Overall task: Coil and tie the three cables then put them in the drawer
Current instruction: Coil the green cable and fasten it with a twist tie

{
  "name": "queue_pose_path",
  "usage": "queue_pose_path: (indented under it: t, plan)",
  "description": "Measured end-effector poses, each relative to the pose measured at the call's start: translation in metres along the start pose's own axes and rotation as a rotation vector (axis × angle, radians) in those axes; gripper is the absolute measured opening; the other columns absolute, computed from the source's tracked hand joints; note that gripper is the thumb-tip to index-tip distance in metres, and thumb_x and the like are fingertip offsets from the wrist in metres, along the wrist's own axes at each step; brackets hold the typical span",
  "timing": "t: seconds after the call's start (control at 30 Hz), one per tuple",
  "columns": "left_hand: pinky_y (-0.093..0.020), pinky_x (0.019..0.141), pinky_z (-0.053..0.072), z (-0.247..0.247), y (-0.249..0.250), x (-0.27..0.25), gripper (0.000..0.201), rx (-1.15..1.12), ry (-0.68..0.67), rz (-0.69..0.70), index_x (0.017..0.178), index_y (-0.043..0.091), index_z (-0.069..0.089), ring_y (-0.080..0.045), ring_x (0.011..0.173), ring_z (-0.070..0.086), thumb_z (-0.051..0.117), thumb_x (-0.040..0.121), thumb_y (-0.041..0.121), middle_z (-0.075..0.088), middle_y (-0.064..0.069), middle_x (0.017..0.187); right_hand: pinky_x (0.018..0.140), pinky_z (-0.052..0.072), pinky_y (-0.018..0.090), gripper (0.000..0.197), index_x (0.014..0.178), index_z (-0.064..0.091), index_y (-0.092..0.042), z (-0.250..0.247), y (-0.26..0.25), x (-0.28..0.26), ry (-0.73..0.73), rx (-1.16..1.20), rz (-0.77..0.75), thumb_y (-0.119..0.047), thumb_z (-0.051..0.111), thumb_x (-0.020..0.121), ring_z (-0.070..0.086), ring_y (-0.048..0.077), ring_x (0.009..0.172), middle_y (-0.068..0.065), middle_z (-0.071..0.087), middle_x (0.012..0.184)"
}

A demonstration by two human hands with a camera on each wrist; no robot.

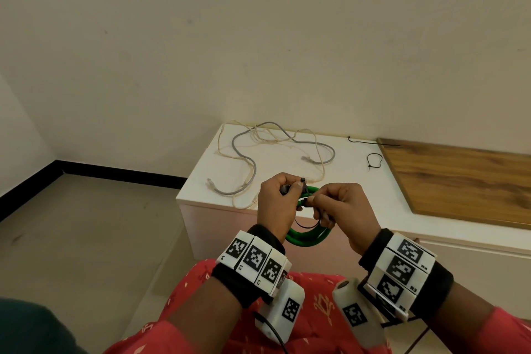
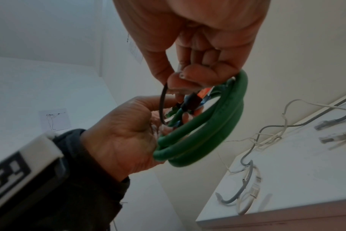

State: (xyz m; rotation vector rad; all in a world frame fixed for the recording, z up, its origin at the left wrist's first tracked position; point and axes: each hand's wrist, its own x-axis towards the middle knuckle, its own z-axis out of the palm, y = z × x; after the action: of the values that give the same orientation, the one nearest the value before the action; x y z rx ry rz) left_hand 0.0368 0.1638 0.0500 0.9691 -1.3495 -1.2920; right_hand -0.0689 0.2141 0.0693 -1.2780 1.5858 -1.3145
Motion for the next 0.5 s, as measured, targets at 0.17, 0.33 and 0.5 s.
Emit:
queue_pose_path:
  t: [0.17,0.33,0.5]
  plan:
    - [-0.008,0.035,0.034,0.0000,-0.0004,0.0001,0.012,0.012,-0.004,0.021,0.086,0.002,0.063,-0.014,0.054,0.050,0.051,0.088,0.002,0.054,-0.001,0.062,0.039,0.036,0.016,0.017,0.066,0.063,0.004,0.0010,0.0010,0.0001,0.014,0.005,-0.018,0.003,0.056,0.081,0.042,0.006,0.033,0.005,0.055,0.044]
    - [-0.012,0.043,0.042,0.0003,-0.0028,0.0010,0.012,0.046,-0.014,0.052,0.090,-0.002,0.064,-0.016,0.057,0.053,0.052,0.088,0.002,0.055,0.000,0.062,0.038,0.036,0.015,0.016,0.068,0.062,0.005,0.0009,0.0009,-0.0007,0.026,0.014,-0.023,0.003,0.056,0.083,0.043,0.006,0.033,0.007,0.055,0.047]
    - [-0.039,0.070,0.056,0.0012,-0.0064,-0.0042,0.012,0.143,-0.074,0.150,0.082,0.009,0.064,-0.024,0.070,0.065,0.054,0.087,0.005,0.063,-0.002,0.066,0.039,0.037,0.017,0.008,0.075,0.061,0.003,-0.0025,-0.0016,-0.0001,0.075,0.088,-0.037,-0.002,0.063,0.081,0.047,0.008,0.036,0.006,0.058,0.050]
